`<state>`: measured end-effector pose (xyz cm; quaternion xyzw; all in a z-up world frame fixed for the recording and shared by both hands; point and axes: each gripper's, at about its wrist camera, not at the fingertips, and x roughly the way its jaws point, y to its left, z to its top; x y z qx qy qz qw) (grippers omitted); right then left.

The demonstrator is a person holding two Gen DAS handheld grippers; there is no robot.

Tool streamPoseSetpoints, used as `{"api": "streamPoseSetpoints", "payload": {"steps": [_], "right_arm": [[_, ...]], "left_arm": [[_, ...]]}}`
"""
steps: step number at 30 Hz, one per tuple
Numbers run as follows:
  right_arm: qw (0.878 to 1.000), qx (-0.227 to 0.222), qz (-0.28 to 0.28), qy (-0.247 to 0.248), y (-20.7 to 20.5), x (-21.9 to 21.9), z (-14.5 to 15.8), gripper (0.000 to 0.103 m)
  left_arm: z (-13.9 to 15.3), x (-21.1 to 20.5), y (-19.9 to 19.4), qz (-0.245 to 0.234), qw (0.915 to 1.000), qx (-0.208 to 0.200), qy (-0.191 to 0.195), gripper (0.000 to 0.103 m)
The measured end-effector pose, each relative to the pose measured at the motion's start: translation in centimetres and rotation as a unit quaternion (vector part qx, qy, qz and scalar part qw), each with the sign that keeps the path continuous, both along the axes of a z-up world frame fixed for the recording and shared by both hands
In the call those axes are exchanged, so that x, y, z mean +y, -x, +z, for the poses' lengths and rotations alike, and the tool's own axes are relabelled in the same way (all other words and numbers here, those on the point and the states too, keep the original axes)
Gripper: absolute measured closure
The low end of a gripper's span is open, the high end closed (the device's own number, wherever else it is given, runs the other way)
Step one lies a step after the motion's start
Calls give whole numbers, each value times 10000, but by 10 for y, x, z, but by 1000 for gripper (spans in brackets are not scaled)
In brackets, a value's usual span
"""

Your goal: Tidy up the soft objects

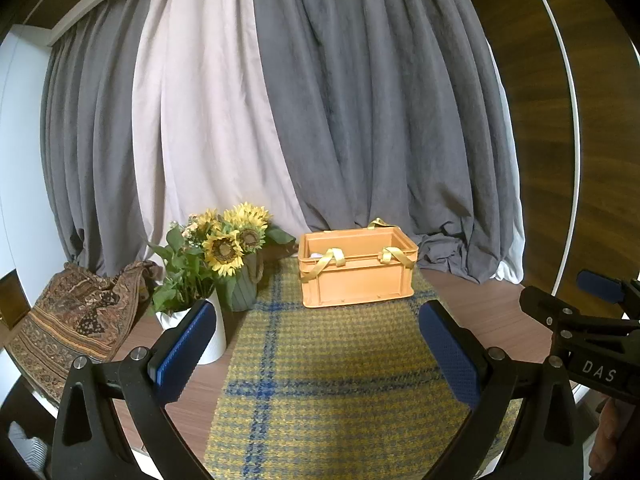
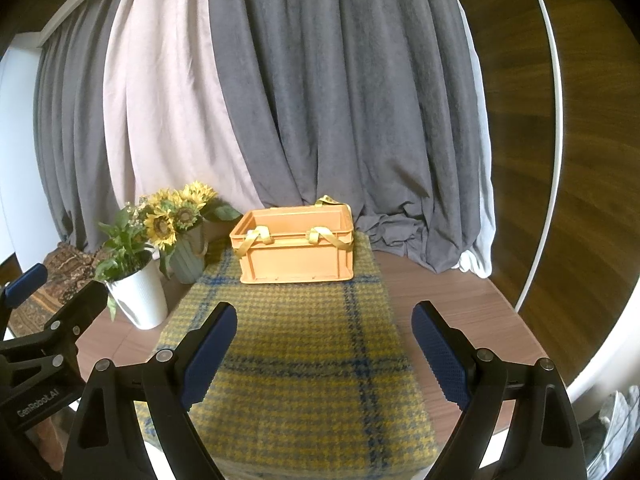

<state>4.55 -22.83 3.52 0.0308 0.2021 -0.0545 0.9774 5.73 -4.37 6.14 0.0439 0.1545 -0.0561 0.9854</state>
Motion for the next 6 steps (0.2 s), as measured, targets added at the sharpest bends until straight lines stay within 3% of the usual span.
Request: {"api": "streamPoseSetpoints", "payload": {"steps": [6], "right_arm": [[10000,8,-7,8,0,-1,0,13]], "left_arm": [[-1,-1,0,1,10000,9,-2,0]]}}
